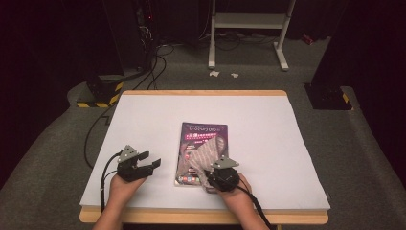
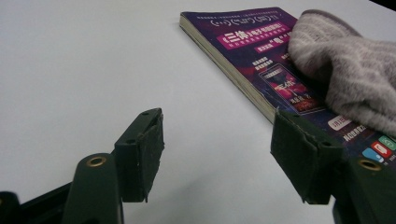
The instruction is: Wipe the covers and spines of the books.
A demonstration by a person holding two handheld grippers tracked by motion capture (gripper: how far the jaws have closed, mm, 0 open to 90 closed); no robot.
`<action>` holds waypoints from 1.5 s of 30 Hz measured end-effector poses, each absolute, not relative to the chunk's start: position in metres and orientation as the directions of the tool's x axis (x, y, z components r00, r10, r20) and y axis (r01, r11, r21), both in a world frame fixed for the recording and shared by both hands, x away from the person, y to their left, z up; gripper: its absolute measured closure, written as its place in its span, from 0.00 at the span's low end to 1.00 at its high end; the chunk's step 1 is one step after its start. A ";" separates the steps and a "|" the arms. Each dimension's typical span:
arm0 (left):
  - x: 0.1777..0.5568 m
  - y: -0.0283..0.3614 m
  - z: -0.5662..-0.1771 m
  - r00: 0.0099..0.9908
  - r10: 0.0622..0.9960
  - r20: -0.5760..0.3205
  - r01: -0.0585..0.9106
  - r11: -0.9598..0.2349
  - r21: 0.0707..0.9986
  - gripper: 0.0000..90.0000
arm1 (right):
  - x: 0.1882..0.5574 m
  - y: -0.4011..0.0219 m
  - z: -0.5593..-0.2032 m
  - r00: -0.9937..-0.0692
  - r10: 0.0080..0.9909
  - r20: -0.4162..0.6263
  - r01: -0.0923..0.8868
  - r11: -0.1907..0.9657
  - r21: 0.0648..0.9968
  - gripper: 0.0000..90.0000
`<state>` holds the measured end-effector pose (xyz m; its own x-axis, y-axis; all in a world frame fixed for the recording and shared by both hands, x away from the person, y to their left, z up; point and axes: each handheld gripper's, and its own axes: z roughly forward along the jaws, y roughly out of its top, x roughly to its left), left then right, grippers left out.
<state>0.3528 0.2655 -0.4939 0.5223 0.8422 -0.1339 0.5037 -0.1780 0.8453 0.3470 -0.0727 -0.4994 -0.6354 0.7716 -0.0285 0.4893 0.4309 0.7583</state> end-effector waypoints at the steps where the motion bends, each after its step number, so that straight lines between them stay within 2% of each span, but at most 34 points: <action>1: 0.353 0.265 -0.494 0.524 0.841 -0.135 0.504 -0.178 0.845 0.39 | 0.347 -0.079 -0.499 -0.625 0.780 -0.028 0.496 0.424 0.758 0.68; 9: 0.353 0.264 -0.495 0.526 0.841 -0.129 0.501 -0.183 0.846 0.39 | 0.351 -0.119 -0.497 -0.550 0.835 -0.036 0.534 0.384 0.754 0.68; 15: 0.352 0.265 -0.495 0.524 0.842 -0.129 0.499 -0.181 0.848 0.38 | 0.351 -0.120 -0.497 -0.538 0.842 -0.044 0.537 0.383 0.751 0.69; 22: 0.352 0.265 -0.495 0.527 0.841 -0.121 0.495 -0.189 0.848 0.39 | 0.345 -0.093 -0.499 -0.587 0.808 -0.057 0.505 0.421 0.753 0.69; 39: 0.352 0.280 -0.488 0.489 0.866 -0.101 0.492 -0.178 0.852 0.38 | 0.337 0.008 -0.499 -0.750 0.660 -0.041 0.414 0.517 0.749 0.69; 45: 0.352 0.278 -0.489 0.496 0.863 -0.096 0.494 -0.190 0.849 0.38 | 0.335 0.015 -0.499 -0.758 0.650 -0.044 0.406 0.523 0.749 0.69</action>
<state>0.3518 0.2784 -0.4888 0.4960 0.8630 -0.0957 0.4936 -0.1896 0.8488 0.3354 0.0147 -0.4990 -0.7583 0.6504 -0.0436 0.4057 0.5233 0.7494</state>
